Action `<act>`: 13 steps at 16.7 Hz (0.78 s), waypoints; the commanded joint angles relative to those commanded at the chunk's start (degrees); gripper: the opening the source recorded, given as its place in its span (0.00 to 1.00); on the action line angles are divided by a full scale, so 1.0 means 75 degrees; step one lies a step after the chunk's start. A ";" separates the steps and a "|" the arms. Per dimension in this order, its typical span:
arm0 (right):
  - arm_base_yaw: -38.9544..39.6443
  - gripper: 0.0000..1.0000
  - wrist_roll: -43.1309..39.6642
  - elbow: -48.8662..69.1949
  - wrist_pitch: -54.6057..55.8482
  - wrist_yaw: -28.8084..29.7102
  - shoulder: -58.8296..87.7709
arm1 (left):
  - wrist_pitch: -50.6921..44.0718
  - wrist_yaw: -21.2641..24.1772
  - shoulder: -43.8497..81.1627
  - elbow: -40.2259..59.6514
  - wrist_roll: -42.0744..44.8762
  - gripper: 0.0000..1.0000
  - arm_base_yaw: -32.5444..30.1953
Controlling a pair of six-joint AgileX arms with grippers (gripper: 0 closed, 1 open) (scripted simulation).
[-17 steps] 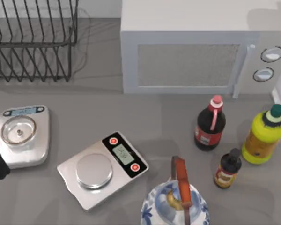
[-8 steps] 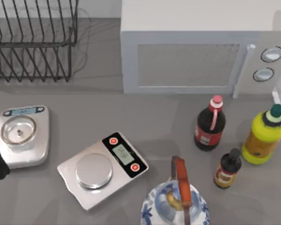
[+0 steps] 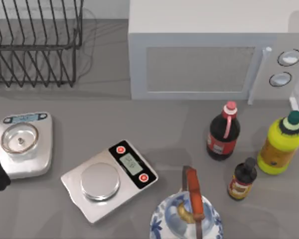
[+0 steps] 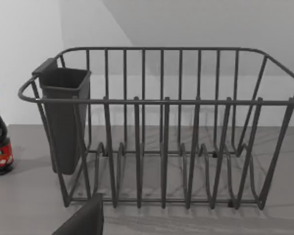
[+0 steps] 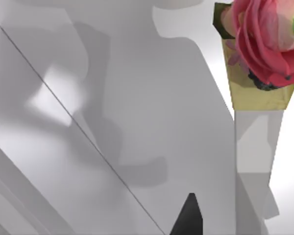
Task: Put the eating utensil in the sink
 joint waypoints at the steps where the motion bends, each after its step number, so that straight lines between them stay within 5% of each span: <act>1: 0.0000 0.30 0.0000 0.0000 0.0000 0.0000 0.0000 | 0.0000 0.0000 0.0000 0.0000 0.0000 1.00 0.0000; 10: 0.0000 0.98 0.0000 0.0000 0.0000 0.0000 0.0000 | 0.0000 0.0000 0.0000 0.0000 0.0000 1.00 0.0000; 13: 0.0000 1.00 0.0000 0.0000 0.0000 0.0000 0.0000 | 0.0000 0.0000 0.0000 0.0000 0.0000 1.00 0.0000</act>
